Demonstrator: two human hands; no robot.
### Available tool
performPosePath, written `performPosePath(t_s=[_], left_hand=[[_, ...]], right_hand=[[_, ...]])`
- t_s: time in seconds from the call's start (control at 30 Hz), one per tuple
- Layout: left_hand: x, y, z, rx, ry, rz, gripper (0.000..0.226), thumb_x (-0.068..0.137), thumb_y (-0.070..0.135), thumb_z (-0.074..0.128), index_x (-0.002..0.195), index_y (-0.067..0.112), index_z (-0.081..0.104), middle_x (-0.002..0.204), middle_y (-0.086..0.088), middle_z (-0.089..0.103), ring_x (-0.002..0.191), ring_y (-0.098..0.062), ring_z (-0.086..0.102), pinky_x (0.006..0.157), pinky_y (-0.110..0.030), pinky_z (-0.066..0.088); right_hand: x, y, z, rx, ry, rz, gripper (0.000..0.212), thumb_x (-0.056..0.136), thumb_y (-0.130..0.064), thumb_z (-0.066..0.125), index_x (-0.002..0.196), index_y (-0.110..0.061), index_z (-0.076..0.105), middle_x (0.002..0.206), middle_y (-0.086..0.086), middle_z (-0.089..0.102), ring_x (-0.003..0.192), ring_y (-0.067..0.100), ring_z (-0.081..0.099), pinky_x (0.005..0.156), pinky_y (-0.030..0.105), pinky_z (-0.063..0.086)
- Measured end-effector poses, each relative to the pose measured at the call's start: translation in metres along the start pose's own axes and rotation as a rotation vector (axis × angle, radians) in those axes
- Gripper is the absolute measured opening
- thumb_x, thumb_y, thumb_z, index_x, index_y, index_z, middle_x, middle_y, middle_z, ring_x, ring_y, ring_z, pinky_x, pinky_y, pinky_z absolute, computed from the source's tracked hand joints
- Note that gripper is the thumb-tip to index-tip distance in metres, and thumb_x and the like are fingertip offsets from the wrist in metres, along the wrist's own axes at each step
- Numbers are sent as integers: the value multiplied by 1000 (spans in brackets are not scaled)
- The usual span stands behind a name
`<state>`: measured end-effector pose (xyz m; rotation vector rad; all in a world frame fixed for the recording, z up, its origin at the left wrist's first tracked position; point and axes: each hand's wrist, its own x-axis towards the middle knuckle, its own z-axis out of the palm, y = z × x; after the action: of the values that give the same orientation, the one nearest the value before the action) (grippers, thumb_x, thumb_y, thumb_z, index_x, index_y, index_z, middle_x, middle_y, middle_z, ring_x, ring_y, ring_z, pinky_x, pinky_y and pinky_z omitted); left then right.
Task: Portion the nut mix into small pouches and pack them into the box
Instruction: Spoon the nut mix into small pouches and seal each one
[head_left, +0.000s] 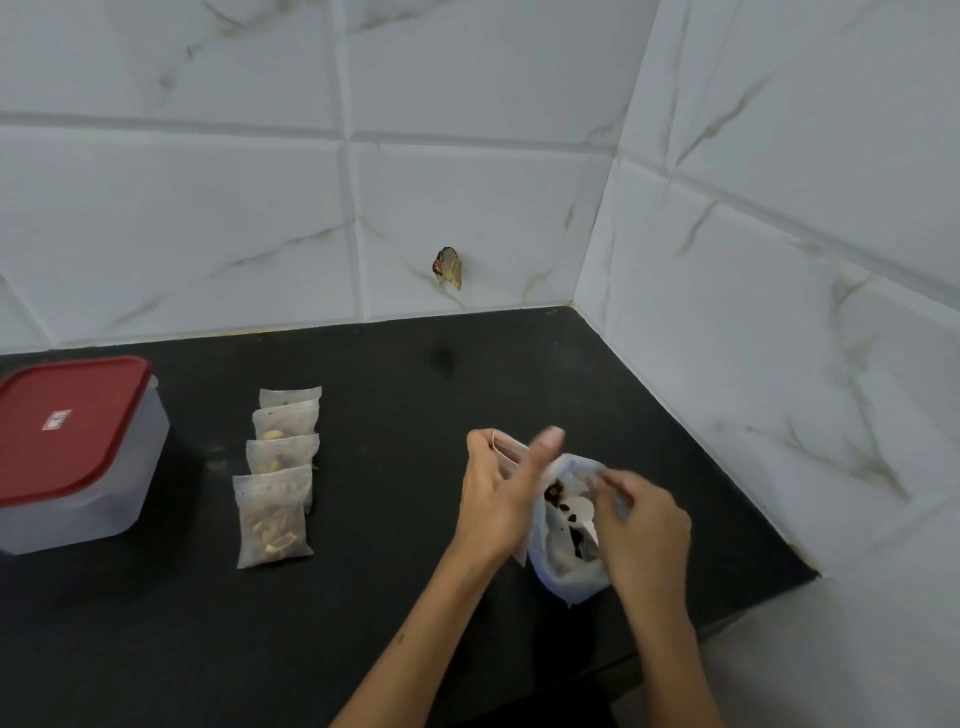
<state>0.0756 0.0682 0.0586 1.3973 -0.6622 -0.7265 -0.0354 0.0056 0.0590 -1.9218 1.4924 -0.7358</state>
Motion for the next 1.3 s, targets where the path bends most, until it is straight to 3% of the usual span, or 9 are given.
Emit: performPosePath(t_s=[0.1,0.17,0.27,0.43,0.57,0.73,0.9,1.0,1.3], left_hand=[[5,1,-20,-75,38,-14,86,63,93,39,68,8,42,67,-9,50,57,-6,55,65,-20,46],[5,4,-38,-118,67,-70,112,56,99,35,94,-5,53,92,-22,65,89,-25,67,89,-40,52],[4,17,-66,-155,118,-110,120,48,102,34,106,0,55,102,-21,68,101,-29,66,100,-49,47],[9,38,-119,-208,282,-68,76,69,81,46,105,16,60,105,-12,69,103,-27,64,98,-47,47],[13,53,-156,-246,352,34,35,100,39,37,99,13,61,94,-4,70,94,-19,64,88,-32,45],[11,44,-195,-138,218,103,37,85,32,59,108,4,64,101,-5,71,95,-4,67,80,-11,50],[17,29,-220,9,107,72,31,85,14,69,115,17,60,110,2,67,104,-8,65,88,-23,53],[16,28,-232,-59,30,86,22,82,9,71,103,8,67,96,-8,74,89,-16,70,74,-23,56],[8,35,-250,-203,-18,130,17,83,22,63,92,11,72,84,0,70,82,-16,68,67,-34,57]], right_hand=[[-13,-47,-11,428,-252,-115,23,82,-40,66,102,-30,67,94,-16,69,90,-3,63,73,13,46],[-20,-68,-2,397,-454,-173,26,75,-43,71,99,-34,66,91,-17,70,86,-7,64,71,13,49],[-22,-92,20,245,-392,-293,8,81,-28,70,87,-34,70,79,-16,70,78,-8,64,70,13,49],[-18,-134,38,412,-409,-391,18,84,-11,67,76,-26,72,75,-9,71,74,-2,65,65,10,47],[-15,-155,61,305,-424,-419,14,84,-13,67,77,-25,73,79,-8,68,76,3,62,65,13,42],[-22,-167,81,437,-498,-448,14,82,-9,69,85,-22,75,80,-7,72,77,5,66,71,17,52],[-27,-172,98,461,-558,-392,25,82,-6,69,95,-26,68,75,3,67,76,12,66,72,22,52],[-28,-177,98,573,-591,-343,21,82,-7,69,98,-20,67,77,5,66,74,8,65,69,18,52],[-41,-173,112,736,-645,-253,24,82,-7,66,103,-19,69,75,1,62,75,10,61,66,23,49]])
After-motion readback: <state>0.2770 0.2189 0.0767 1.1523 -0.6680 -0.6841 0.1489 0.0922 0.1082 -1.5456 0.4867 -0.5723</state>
